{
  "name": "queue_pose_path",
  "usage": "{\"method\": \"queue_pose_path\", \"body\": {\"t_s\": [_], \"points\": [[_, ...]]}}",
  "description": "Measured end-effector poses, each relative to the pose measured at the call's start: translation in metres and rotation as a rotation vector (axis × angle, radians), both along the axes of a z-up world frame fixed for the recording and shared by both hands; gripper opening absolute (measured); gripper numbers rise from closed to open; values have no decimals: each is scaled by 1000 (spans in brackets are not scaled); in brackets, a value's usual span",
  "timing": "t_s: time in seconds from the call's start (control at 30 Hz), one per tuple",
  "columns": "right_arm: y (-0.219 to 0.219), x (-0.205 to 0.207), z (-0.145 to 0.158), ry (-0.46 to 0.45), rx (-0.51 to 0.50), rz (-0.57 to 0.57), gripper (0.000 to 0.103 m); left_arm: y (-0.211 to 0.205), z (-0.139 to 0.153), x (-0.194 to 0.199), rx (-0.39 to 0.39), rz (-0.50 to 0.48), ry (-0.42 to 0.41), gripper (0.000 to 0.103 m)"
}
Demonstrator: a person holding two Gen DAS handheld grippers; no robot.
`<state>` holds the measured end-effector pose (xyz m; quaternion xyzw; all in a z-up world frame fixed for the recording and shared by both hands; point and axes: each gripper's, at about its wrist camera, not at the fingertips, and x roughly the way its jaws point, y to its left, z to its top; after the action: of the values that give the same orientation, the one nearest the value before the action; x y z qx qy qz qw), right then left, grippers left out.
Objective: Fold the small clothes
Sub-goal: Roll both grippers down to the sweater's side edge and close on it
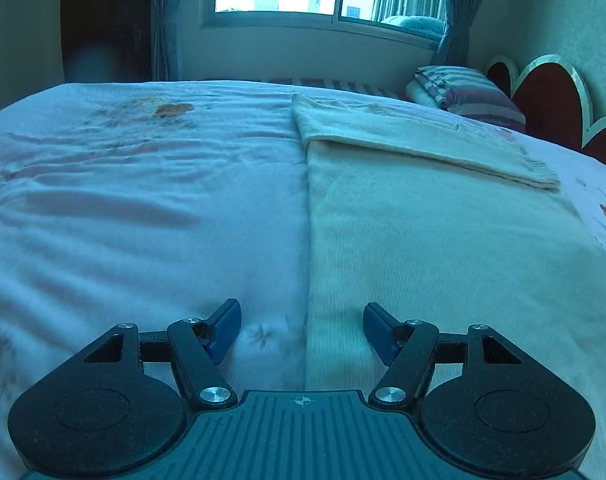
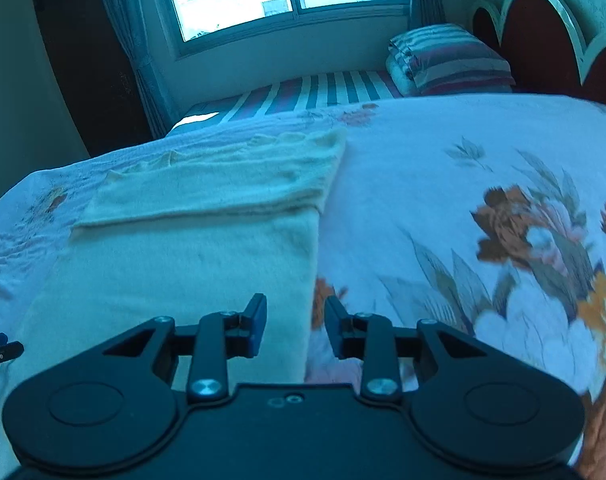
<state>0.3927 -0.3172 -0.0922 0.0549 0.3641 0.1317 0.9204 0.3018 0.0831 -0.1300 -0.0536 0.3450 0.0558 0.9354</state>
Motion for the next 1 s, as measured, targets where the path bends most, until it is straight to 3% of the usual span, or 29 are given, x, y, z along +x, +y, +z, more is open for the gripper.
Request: {"method": "queue_pose_path", "body": {"t_s": [0.1,0.27,0.43,0.5,0.63,0.77,1.0], "points": [[-15,-40,-11,40,19,-33,34,2,1,-33,-18,-18,7,67],[-34,-103,-30,112,155,-113,35,18,5,-73,-128,-59,22,67],[-45,-145,-31,158,281,-160,35,33,3,-100,-384,-120,62,67],[-51,-160,-36,184,351,-176,35,36,-3,-111,-457,-132,67,62],[-64,-191,-49,209,509,-208,35,50,-20,-131,-649,-93,66,41],[-75,-210,-62,240,672,-234,35,58,-40,-145,-802,-71,66,39],[-65,-204,-67,272,738,-205,33,47,-49,-138,-818,-81,69,39]]}}
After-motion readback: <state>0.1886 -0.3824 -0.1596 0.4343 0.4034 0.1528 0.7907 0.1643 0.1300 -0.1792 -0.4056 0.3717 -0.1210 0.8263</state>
